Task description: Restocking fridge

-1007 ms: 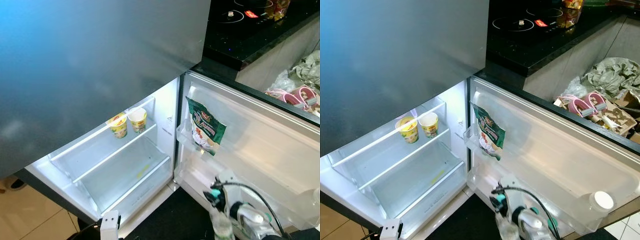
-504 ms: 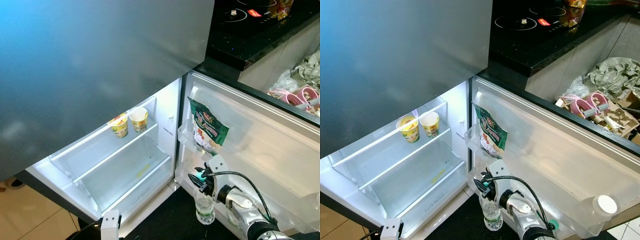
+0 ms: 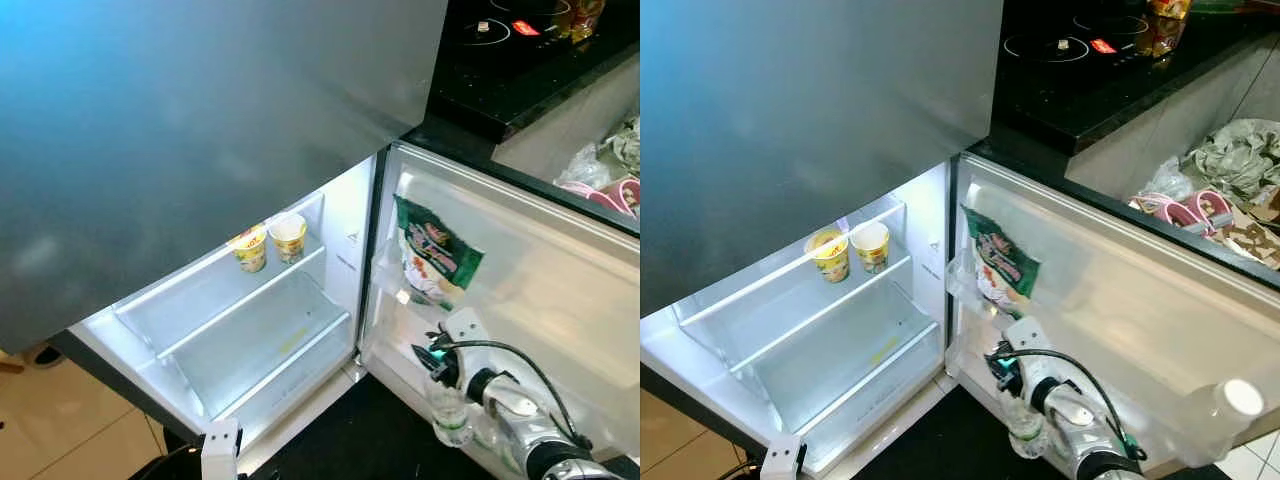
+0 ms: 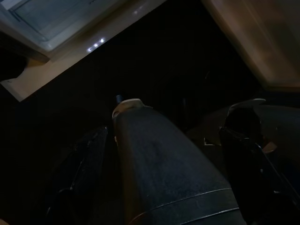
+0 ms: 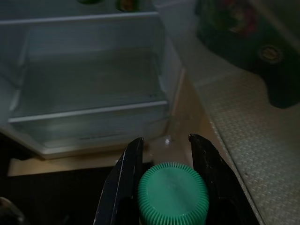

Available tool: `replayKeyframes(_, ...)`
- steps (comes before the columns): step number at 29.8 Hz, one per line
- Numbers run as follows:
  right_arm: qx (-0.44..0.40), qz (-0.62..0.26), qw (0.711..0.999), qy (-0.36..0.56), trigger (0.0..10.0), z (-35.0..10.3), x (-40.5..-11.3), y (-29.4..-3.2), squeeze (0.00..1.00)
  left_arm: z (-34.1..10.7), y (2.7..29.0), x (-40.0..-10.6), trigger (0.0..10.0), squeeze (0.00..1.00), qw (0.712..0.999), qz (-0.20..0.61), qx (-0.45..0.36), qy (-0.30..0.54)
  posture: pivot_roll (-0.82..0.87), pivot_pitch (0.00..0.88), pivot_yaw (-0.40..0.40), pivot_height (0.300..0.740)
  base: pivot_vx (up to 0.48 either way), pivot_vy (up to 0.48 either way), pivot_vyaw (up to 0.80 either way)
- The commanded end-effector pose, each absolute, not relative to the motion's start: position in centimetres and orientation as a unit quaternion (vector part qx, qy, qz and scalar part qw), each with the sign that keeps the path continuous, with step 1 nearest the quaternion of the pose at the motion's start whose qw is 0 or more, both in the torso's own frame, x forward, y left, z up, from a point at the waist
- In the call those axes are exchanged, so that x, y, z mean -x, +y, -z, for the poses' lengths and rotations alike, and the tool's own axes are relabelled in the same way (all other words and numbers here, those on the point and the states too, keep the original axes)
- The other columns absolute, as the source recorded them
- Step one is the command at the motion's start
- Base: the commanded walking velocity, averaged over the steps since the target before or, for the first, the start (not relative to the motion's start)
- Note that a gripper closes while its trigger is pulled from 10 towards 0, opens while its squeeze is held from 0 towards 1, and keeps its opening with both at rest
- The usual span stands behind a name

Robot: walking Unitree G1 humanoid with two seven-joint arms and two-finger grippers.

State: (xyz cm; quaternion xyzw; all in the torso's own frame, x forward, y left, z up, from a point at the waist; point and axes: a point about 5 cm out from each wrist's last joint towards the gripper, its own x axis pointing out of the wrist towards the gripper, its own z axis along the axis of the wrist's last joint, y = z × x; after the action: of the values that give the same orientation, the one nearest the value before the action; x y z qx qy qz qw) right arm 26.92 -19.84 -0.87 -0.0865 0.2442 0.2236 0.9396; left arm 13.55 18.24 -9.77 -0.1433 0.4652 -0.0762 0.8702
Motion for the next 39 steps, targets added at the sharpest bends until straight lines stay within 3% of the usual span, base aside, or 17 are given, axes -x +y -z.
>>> replayKeyframes(1, 0.084, -0.169, 0.956, 0.223, 10.0, -0.3, -27.8, -21.9, 0.0, 10.2, 18.4, -12.3, 10.0, 0.0, 0.859, 0.077, 0.14, 0.487, -0.04, 0.049, 0.028, 0.74, 0.0, 0.0, 0.0)
replayKeyframes(3, 0.09, -0.121, 0.965, 0.214, 10.0, -1.2, -28.3, -23.7, 0.0, 10.2, 18.4, -12.3, 10.0, 0.0, 0.859, 0.078, 0.14, 0.487, -0.04, 0.049, 0.033, 0.74, 0.0, 0.0, 0.0)
replayKeyframes(6, 0.089, -0.109, 0.967, 0.211, 10.0, -1.4, -28.4, -24.1, 0.0, 10.2, 18.4, -12.4, 10.0, 0.0, 0.859, 0.078, 0.14, 0.486, -0.04, 0.049, 0.033, 0.74, 0.0, 0.0, 0.0)
replayKeyframes(16, 0.025, -0.146, 0.953, 0.263, 10.0, 2.2, -25.8, -20.1, 0.0, 10.2, 18.3, -12.3, 10.0, 0.0, 0.859, 0.083, 0.14, 0.486, -0.04, 0.045, 0.03, 0.74, 0.0, 0.0, 0.0)
replayKeyframes(22, 0.012, -0.139, 0.95, 0.28, 10.0, 3.1, -24.9, -19.6, 0.0, 10.2, 18.3, -12.3, 10.0, 0.0, 0.858, 0.085, 0.139, 0.487, -0.03, 0.041, 0.028, 0.74, 0.0, 0.0, 0.0)
replayKeyframes(25, -0.033, -0.087, 0.951, 0.296, 10.0, 3.6, -24.4, -20.1, 0.0, 10.2, 18.4, -12.3, 10.0, 0.0, 0.858, 0.087, 0.133, 0.488, -0.03, 0.039, 0.026, 0.74, 0.0, 0.0, 0.0)
replayKeyframes(29, -0.071, -0.039, 0.95, 0.301, 10.0, 3.5, -24.6, -21.3, 0.0, 10.2, 18.4, -12.3, 10.0, 0.0, 0.859, 0.088, 0.131, 0.487, -0.03, 0.039, 0.027, 0.74, 0.0, 0.0, -0.79)
replayKeyframes(39, -0.065, -0.033, 0.942, 0.328, 10.0, 4.3, -23.4, -21.7, 0.0, 10.2, 18.1, -12.2, 10.0, 0.0, 0.859, 0.093, 0.122, 0.489, -0.03, 0.033, 0.023, 0.74, 0.0, 0.0, -0.8)
